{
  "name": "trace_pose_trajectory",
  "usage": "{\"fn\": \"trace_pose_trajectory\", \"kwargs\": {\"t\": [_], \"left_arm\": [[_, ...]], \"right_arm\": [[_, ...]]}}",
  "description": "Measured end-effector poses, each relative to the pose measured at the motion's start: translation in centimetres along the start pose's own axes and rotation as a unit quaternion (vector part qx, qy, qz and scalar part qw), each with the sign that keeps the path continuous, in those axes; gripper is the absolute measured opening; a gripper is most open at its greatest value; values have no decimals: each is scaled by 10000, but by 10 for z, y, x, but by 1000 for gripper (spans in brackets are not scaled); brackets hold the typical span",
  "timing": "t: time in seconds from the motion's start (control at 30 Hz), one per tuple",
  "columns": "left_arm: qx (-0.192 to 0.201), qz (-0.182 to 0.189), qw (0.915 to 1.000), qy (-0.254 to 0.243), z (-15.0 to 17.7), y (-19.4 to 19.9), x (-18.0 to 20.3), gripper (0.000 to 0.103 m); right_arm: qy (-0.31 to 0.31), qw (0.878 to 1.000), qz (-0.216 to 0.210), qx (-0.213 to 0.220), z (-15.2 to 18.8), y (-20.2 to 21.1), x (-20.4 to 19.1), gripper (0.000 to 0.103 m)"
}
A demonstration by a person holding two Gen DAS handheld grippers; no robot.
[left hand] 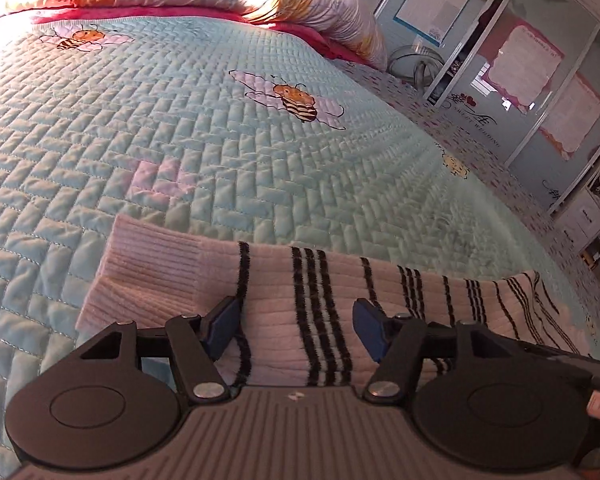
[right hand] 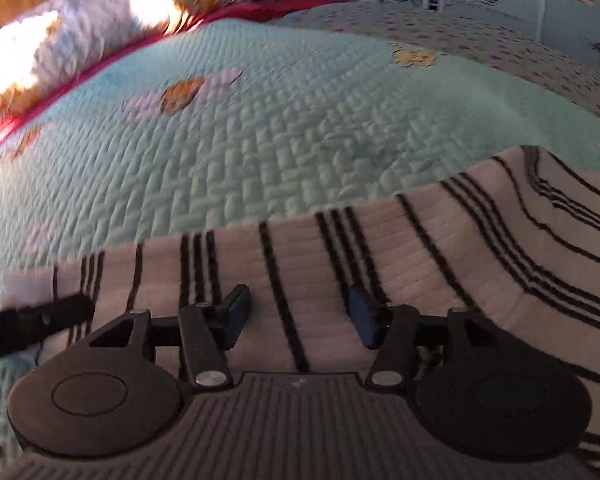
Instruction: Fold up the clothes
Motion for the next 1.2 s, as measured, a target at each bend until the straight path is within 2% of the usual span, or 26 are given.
{"fn": "trace_pose_trajectory", "kwargs": {"t": [0.1, 0.13, 0.3, 0.37, 0.43, 0.5, 0.57, 0.63, 0.7, 0.73, 0.8, 0.87, 0.9, 1.0, 1.1, 1.2], "left_arm": [[-18, 15, 9998, 200, -2, 4, -7, 55], [-17, 22, 9997, 253, -2, 5, -9, 54], [39, -115, 9996, 250, -2, 11, -10, 53], [41, -18, 9994, 357, -2, 11, -12, 53], [42, 49, 9990, 448, -3, 12, -15, 52], [43, 67, 9988, 490, -4, 12, -18, 48], [44, 64, 9987, 501, -4, 13, -19, 47], [45, 53, 9988, 480, -3, 13, -19, 47], [47, 41, 9989, 459, -3, 13, -18, 47], [47, 36, 9990, 448, -3, 13, -18, 47], [49, 25, 9991, 427, -2, 13, -17, 47], [50, 13, 9992, 407, -2, 13, -17, 47], [51, 8, 9992, 396, -2, 13, -16, 47], [52, -6, 9993, 365, -1, 13, -15, 47], [41, 24, 9994, 340, -2, 12, -16, 48], [38, 84, 9992, 387, -3, 11, -18, 48]], "right_arm": [[121, 9996, -244, -41, -5, 1, -19, 63], [224, 9995, -214, -43, -5, 0, -24, 63], [607, 9954, -726, -125, -6, 12, -39, 63], [587, 9941, -914, -58, -11, 21, -36, 61], [415, 9958, -798, 166, -20, 30, -25, 60], [79, 9987, -368, 349, -31, 28, -10, 61], [-162, 9998, 5, 134, -34, 9, 1, 61], [-119, 9998, -1, -186, -28, -11, -8, 67], [6, 9999, -50, -140, -28, -11, -21, 67], [-2, 9996, -243, -128, -30, -9, -24, 68], [84, 9947, -1029, -9, -34, 3, -27, 65], [-29, 9918, -1217, 391, -38, 24, -10, 63], [-162, 9915, -1130, 626, -39, 33, 3, 63], [-899, 9879, -807, 972, -41, 43, 56, 65], [-1383, 9855, -566, 808, -38, 23, 82, 65], [-1402, 9848, -961, 352, -23, -11, 68, 69]]}}
Point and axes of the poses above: each gripper's, at about its wrist camera, not at the fingertips, and y roughly against the way its jaws point, x to its right, z to its underside, the point moved 6 cm from there along -y, roughly the way its jaws point, and after that the axes turned 14 degrees about -x, right-handed, at the moved point
